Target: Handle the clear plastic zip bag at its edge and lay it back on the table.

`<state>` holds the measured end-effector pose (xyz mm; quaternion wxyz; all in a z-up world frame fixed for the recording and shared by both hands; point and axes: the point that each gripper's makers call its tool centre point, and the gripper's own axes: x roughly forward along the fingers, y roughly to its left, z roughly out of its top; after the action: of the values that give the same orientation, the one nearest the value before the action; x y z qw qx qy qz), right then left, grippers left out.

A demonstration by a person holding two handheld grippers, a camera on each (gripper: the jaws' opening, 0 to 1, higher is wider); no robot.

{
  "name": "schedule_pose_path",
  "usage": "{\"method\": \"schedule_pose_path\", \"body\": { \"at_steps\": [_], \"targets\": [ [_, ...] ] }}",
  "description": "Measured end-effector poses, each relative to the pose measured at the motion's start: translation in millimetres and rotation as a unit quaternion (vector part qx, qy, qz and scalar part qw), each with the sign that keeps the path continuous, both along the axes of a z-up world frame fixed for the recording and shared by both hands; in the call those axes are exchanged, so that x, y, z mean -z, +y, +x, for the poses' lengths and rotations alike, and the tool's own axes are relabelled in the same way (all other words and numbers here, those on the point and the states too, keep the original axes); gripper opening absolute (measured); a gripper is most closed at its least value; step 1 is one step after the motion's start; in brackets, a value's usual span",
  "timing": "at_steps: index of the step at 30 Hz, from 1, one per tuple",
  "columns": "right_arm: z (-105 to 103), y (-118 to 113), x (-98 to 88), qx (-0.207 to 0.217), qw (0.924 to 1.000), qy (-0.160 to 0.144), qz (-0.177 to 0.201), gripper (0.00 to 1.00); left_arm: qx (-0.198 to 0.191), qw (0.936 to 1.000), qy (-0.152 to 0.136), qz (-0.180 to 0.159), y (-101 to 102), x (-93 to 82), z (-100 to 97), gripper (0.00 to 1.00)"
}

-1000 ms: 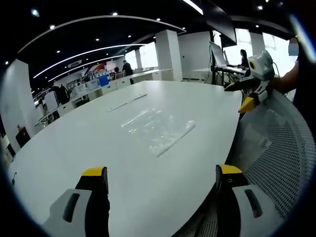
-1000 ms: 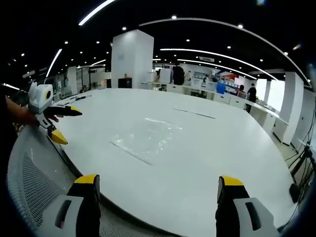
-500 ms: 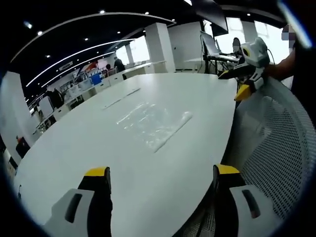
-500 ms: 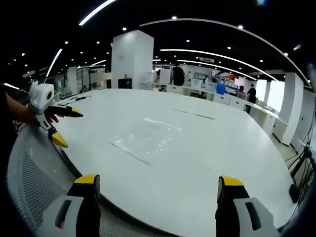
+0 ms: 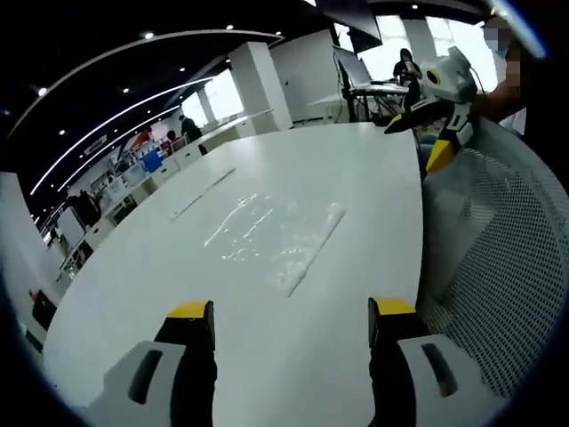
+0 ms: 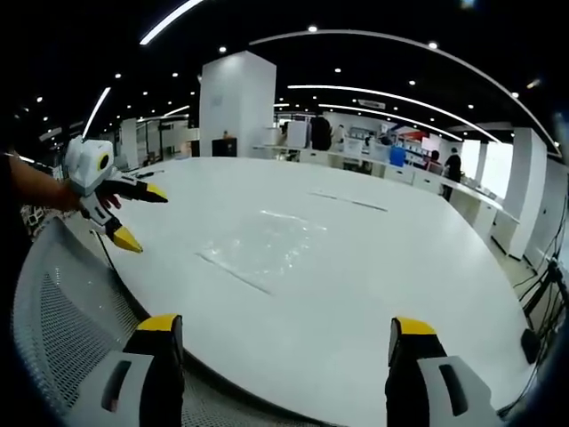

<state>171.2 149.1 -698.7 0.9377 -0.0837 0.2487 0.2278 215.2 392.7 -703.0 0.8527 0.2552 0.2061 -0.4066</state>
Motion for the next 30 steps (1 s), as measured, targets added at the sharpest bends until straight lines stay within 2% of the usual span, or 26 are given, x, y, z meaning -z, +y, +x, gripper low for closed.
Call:
{"method": "schedule_pose_path", "body": {
  "at_steps": [8, 14, 22, 30],
  "targets": [
    [0.4, -0.3, 0.2, 0.0, 1.0, 0.0, 0.001, 0.94, 0.025, 0.9996, 0.005, 0.015, -7.9, 7.1, 12.0, 0.66],
    [0.4, -0.7, 1.0, 0.0, 1.0, 0.0, 0.001, 0.93, 0.045, 0.9986, 0.015, 0.024, -9.9, 11.7, 13.9, 0.64],
    [0.4, -1.2, 3.0, -0.002, 1.0, 0.002, 0.0, 0.93, 0.089, 0.9941, 0.033, 0.052, -19.0, 23.2, 14.8, 0.52],
    [-0.5, -0.5, 5.4, -0.005, 0.9999, 0.009, -0.002, 0.92, 0.126, 0.9886, 0.04, 0.071, -26.1, 31.5, 25.6, 0.44]
  ]
}}
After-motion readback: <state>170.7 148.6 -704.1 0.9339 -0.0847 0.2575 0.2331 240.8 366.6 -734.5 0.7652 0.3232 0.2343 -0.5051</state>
